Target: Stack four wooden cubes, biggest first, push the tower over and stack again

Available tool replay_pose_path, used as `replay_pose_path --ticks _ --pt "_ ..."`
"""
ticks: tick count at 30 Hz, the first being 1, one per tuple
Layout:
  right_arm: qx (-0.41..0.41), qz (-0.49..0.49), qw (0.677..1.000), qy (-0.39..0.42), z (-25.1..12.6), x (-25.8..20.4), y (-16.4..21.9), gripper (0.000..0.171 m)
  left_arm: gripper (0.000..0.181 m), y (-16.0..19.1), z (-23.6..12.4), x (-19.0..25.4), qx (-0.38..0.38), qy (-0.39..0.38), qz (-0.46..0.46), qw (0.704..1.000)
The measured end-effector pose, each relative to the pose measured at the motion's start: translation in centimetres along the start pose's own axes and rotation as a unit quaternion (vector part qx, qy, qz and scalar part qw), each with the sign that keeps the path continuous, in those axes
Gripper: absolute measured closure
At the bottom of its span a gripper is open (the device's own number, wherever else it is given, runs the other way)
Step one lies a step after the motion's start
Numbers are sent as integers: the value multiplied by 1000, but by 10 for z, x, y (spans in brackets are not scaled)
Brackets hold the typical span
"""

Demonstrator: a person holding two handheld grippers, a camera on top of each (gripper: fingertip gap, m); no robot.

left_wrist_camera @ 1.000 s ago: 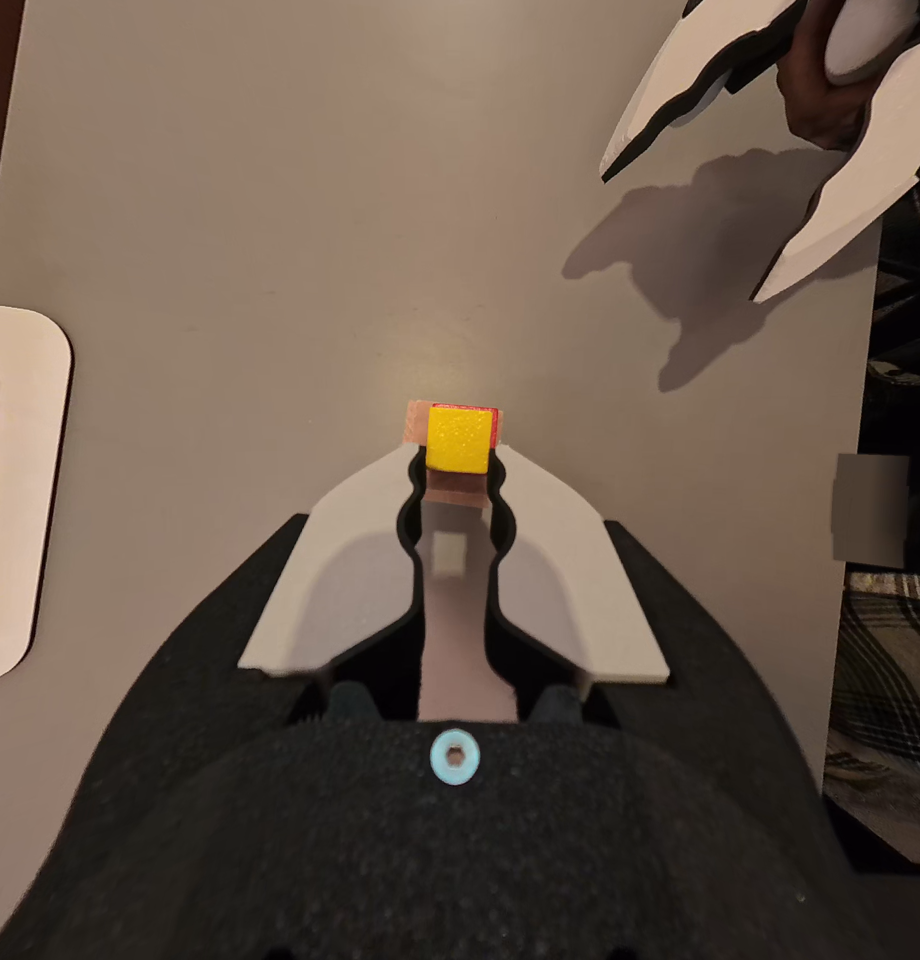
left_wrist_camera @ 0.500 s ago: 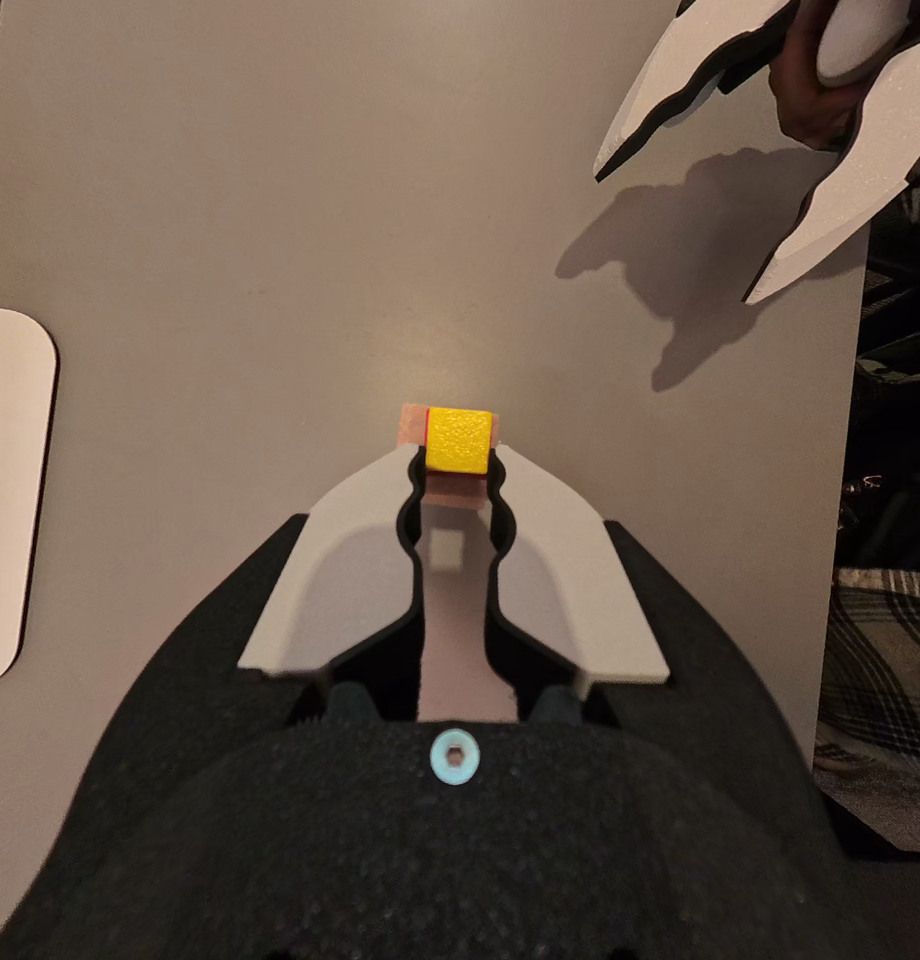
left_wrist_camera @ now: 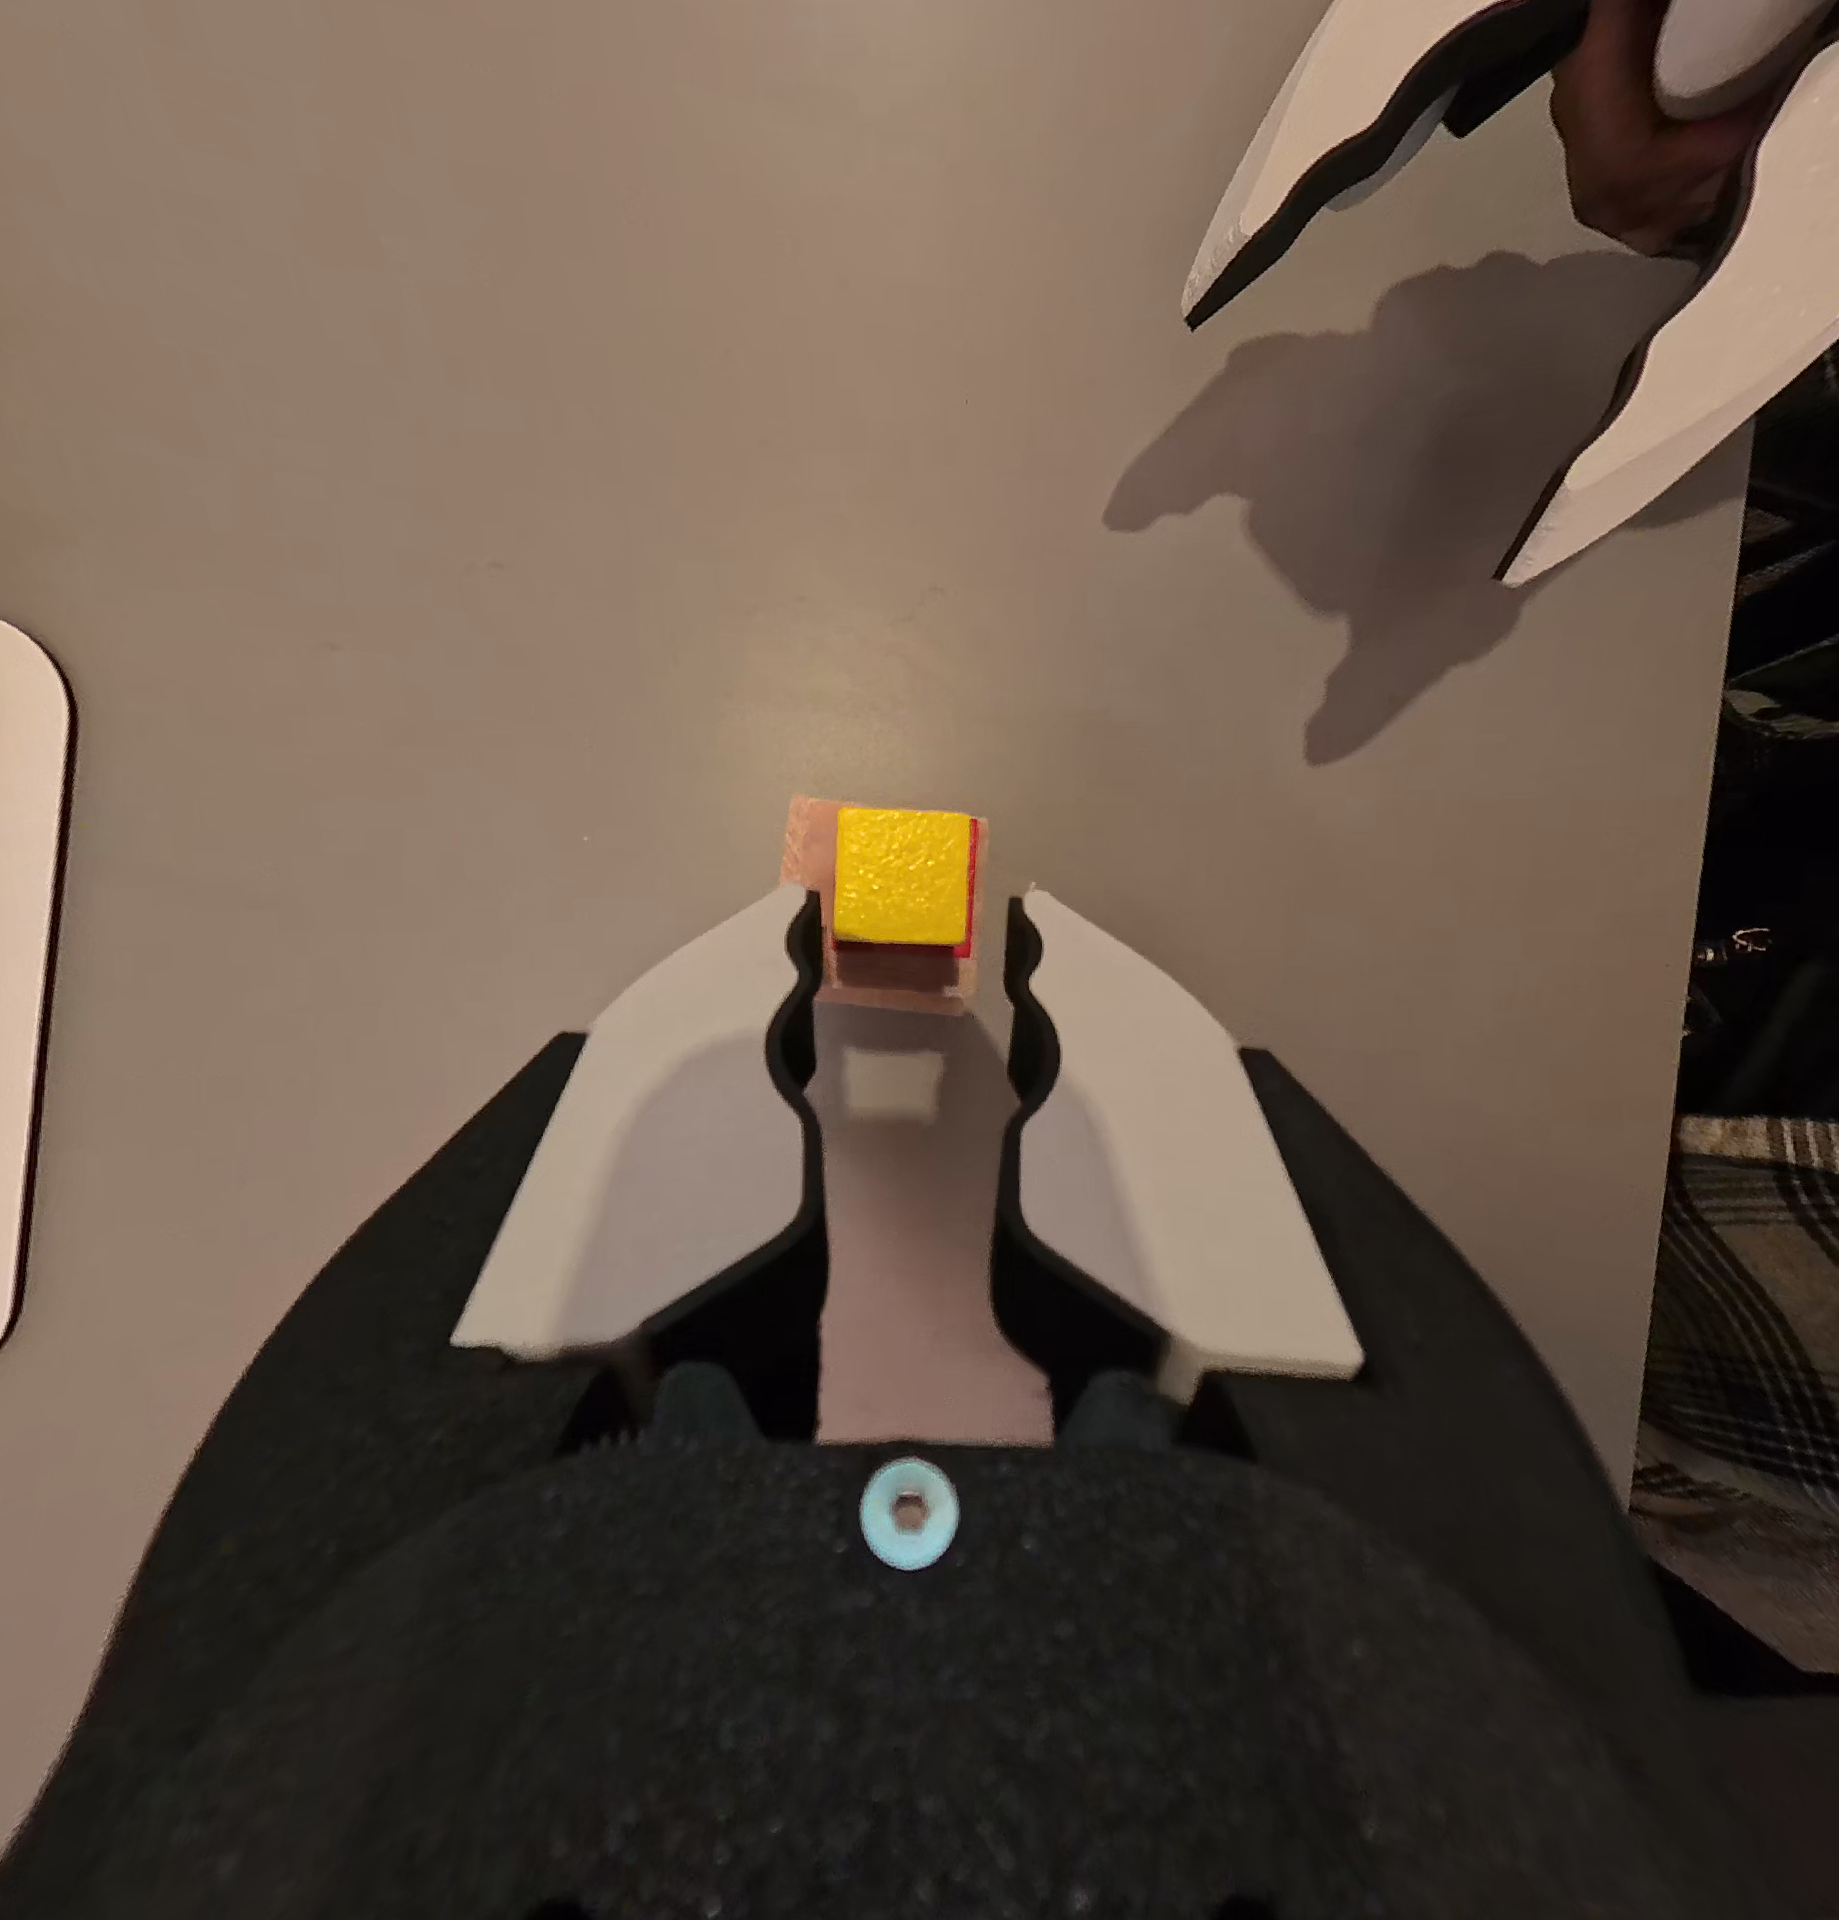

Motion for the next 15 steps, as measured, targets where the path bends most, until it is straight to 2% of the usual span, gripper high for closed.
replay_pose_path --ticks 3,8,11,15 --pt "-1 -1 1000 0 1 0 0 79 140 0 -3 1 0 2 7 1000" --pt "-2 2 1000 2 0 2 1 79 105 9 -25 0 28 -29 3 999" --pt "1 5 1000 4 0 3 1 79 89 18 -43 0 94 -63 -24 993" --pt "-4 9 1000 14 1 7 3 78 79 41 -59 9 200 -131 -67 969"
Point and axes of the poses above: each gripper's, where its closed fingertips meet, z out along the fingers, y out of its underside, x = y × z across the jaws, the point moved 5 cm from there along -z, back along the fingers, and after that the axes turned 4 degrees about z, right-handed, at the moved point
